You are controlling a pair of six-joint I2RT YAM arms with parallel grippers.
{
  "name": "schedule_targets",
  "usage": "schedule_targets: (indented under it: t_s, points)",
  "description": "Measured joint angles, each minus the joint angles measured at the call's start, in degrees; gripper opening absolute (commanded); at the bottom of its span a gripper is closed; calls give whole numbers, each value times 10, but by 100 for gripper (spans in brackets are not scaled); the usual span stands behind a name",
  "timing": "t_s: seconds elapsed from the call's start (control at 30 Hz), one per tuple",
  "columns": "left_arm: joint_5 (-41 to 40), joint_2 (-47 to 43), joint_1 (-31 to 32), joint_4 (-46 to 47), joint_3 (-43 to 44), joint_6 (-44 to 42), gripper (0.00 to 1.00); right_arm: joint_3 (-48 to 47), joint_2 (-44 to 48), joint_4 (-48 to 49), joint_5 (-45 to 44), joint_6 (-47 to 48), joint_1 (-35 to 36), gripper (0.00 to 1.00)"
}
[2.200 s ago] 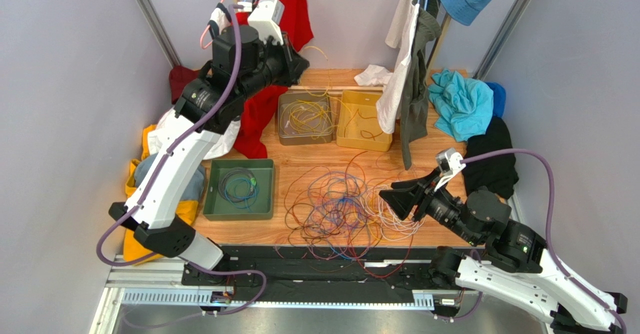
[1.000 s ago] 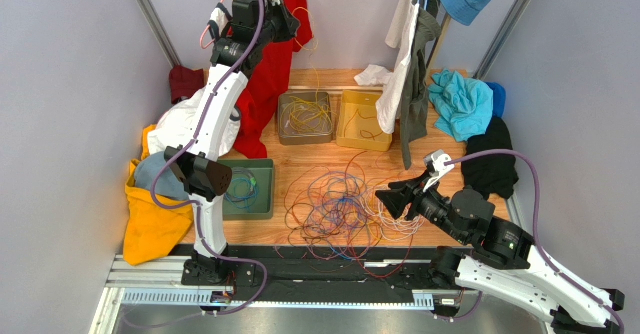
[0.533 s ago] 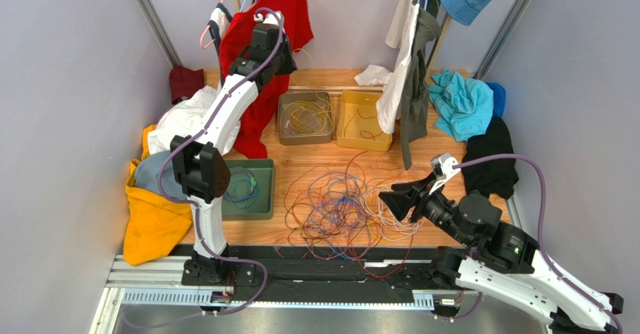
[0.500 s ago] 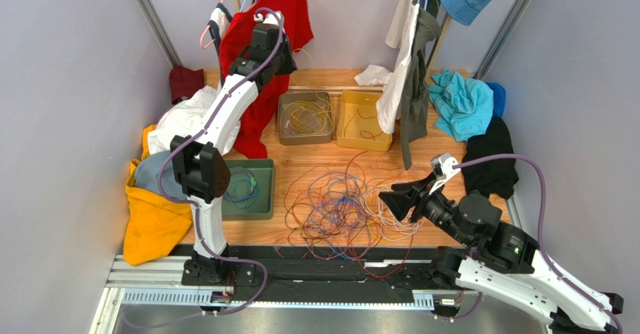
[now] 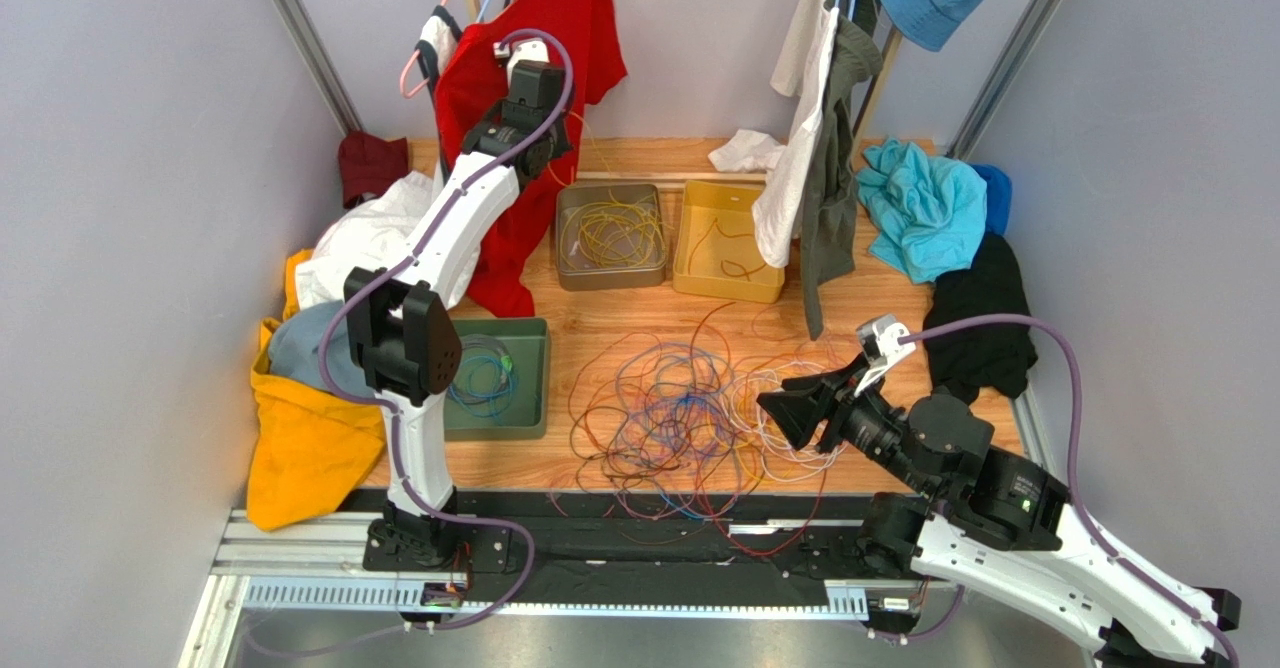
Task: Untangle the cables
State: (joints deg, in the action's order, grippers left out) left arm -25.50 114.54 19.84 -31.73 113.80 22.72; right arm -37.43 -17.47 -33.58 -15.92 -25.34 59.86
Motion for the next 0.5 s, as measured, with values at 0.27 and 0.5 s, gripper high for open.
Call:
schedule_targets:
  t_s: [0.27,0.5]
  points:
    - [-54,-1,0,-4,-5,-29,0,4,6,2,0,-3,0,52]
    - [1,-1,7,14,-18,-13,0,20,4,4,1,-3,0,52]
